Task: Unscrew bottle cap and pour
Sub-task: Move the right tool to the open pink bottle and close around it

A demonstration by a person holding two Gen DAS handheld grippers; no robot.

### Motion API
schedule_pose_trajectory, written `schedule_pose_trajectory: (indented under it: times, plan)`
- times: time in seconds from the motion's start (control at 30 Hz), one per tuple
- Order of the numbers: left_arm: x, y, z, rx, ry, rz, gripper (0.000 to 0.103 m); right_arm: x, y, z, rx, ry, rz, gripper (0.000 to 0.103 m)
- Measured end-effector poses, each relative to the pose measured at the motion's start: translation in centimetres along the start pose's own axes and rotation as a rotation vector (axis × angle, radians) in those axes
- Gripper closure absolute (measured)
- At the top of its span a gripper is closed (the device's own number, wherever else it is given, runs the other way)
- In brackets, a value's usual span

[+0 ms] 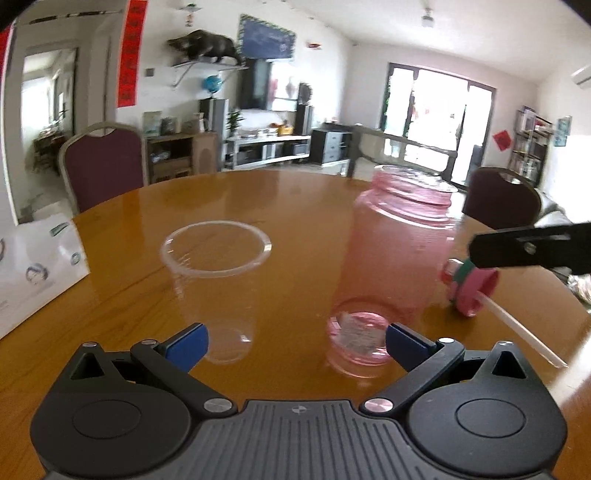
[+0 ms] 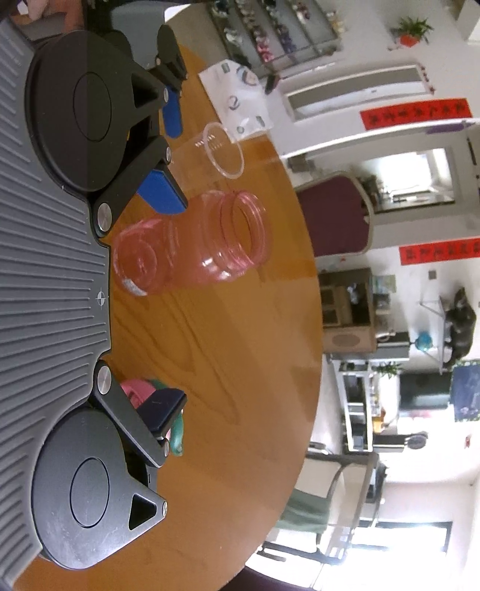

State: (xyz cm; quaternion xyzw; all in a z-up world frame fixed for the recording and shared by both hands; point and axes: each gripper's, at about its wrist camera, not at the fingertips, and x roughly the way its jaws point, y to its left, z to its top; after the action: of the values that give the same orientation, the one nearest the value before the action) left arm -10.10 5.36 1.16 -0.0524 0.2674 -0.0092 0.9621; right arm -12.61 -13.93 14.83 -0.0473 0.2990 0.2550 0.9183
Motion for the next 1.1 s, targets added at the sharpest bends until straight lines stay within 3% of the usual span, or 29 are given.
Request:
schedule_pose_trajectory:
  times: [0.3, 0.67, 0.73, 1.1]
  plan:
    - [0.5, 2.3, 0.7, 0.0, -0.009, 0.036, 0.001, 1.0, 1.5, -0.4, -0.047, 0.009, 0.039, 0.0]
    - [2.9, 3.7, 0.9, 0.032, 0.007, 0.044, 0.0, 4.6, 3.5, -1.3, -0.076, -0.009, 0.006, 0.0]
    - [3.0, 3.9, 0.6, 0.037, 0.003, 0.036, 0.0, 5.4, 3.8, -1.6, -0.08, -0.009, -0.007, 0.007]
    - [3.1, 4.5, -0.1, 0.062, 0.013, 0.028, 0.0, 7.7, 4.4, -3.3, -0.086, -0.024, -0.02, 0.021]
